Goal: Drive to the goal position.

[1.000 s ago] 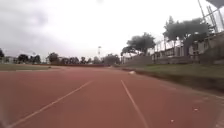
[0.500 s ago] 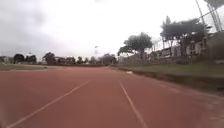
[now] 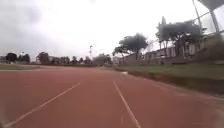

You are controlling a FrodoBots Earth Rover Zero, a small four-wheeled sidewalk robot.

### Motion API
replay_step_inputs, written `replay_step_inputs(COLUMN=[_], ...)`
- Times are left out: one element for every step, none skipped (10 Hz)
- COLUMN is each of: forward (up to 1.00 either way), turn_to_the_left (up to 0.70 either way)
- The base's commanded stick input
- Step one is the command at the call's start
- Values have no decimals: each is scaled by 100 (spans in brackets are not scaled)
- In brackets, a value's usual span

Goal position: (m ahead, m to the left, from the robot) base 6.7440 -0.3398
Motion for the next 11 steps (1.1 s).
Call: replay_step_inputs(forward=[70, 70, 70, 70, 70, 70, 70, 70, 70, 70, 70], turn_to_the_left=[0, 0, 0, 0, 0, 0, 0, 0, 0, 0, 0])
